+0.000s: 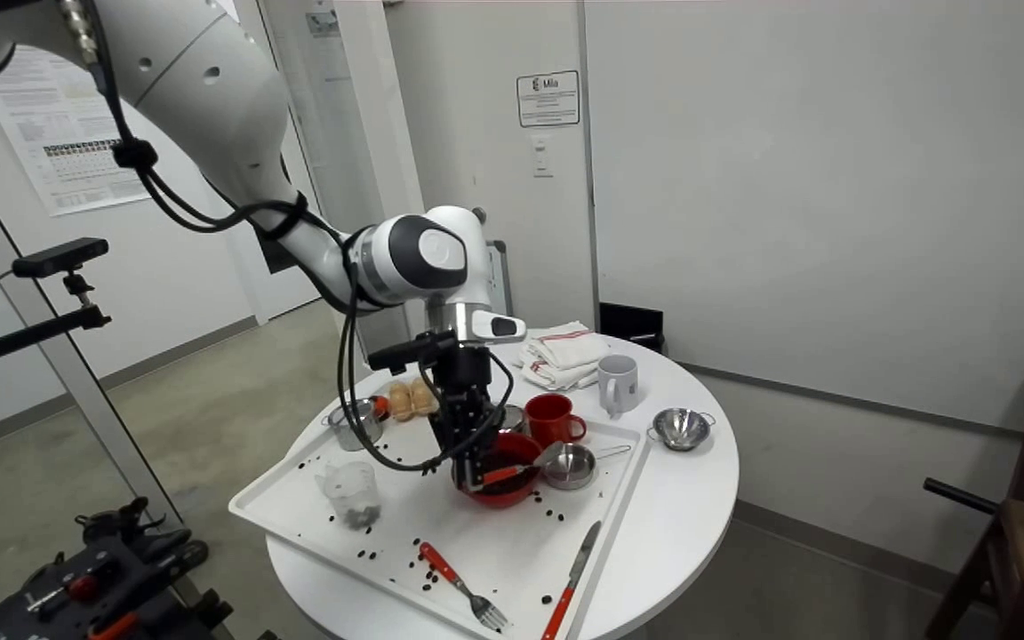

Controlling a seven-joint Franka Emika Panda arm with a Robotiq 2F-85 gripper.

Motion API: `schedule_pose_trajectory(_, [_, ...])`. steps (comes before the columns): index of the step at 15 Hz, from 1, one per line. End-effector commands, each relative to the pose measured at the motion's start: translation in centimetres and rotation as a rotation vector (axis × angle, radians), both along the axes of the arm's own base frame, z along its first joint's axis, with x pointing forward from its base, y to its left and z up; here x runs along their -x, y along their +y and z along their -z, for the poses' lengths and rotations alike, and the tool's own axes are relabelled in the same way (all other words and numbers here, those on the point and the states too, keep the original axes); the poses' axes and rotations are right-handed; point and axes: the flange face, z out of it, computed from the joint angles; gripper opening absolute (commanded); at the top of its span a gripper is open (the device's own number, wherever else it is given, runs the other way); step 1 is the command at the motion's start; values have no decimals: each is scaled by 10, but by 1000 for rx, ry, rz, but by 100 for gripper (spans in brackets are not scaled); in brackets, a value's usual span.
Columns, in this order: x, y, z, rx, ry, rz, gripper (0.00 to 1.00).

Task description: Use the spoon to mix the contents in the orange bowl

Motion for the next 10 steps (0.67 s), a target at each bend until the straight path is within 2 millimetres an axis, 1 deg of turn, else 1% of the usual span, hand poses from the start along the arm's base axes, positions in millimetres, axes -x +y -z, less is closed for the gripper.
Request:
schedule_pose_trajectory(1, [-19, 26, -6, 1, 142, -128, 8])
schedule_pose_trajectory(5, [-44, 68, 2, 5, 275, -243, 8])
schedule_pose_trajectory(7, [-55, 85, 12, 23, 343, -277, 8])
schedule_pose_trajectory(10, [-72, 105, 30, 70, 436, -311, 8])
